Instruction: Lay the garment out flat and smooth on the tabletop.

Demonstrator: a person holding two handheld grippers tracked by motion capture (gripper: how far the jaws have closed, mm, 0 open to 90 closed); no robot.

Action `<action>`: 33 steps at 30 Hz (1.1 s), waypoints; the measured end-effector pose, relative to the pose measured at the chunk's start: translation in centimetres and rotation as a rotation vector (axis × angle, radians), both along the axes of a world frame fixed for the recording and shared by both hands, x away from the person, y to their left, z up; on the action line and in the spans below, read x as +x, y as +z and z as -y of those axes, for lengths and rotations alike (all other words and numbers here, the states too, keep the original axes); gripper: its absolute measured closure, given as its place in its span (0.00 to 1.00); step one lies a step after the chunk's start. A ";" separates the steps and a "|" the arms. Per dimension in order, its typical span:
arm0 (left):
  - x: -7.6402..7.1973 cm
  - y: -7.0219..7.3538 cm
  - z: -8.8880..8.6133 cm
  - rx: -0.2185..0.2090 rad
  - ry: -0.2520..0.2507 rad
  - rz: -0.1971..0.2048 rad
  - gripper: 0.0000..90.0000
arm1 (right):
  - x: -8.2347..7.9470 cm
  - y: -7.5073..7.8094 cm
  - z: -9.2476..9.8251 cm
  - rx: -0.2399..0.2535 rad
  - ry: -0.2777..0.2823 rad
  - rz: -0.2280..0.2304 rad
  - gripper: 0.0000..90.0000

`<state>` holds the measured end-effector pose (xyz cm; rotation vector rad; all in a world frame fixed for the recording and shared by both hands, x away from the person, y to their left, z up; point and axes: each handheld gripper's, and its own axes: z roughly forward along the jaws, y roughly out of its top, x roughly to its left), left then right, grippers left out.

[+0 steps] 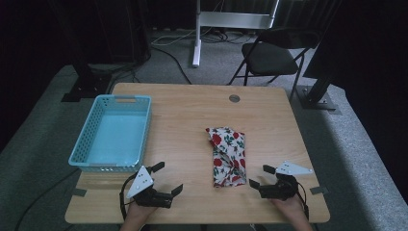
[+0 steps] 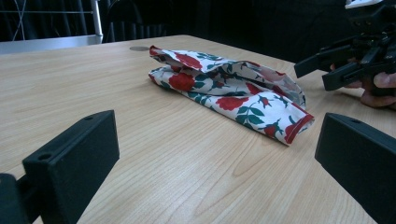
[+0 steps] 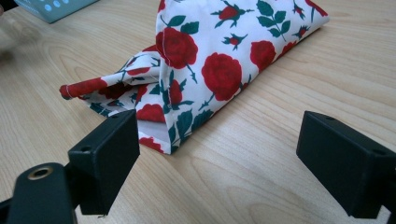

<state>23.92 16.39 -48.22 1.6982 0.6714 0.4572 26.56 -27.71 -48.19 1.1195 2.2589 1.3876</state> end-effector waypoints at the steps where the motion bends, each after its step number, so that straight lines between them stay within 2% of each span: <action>1: 0.0 0.0 0.0 0.000 0.000 0.000 0.00 | 0.0 0.0 0.0 0.006 0.003 -0.002 0.14; 4: -0.1 0.0 0.0 0.003 -0.003 0.005 0.00 | 0.1 0.2 -0.2 0.018 0.007 0.003 0.14; 10: 0.0 0.0 0.0 -0.002 -0.003 0.001 0.00 | 0.0 0.6 -0.7 0.012 0.003 0.018 0.14; 17: 0.1 0.0 -0.1 -0.009 -0.003 -0.006 0.00 | 0.6 2.1 -0.5 0.035 -0.025 0.057 0.14; 21: 0.1 0.0 -0.1 -0.009 -0.004 -0.009 0.00 | 1.3 2.9 -0.6 0.033 -0.031 0.081 0.14; 28: 0.0 0.0 0.0 -0.006 -0.008 -0.012 0.00 | 2.8 4.1 -1.3 0.039 -0.033 0.091 0.16; 33: 0.1 0.0 0.0 -0.010 -0.007 -0.015 0.00 | 4.0 4.5 -2.4 0.022 -0.025 0.094 0.16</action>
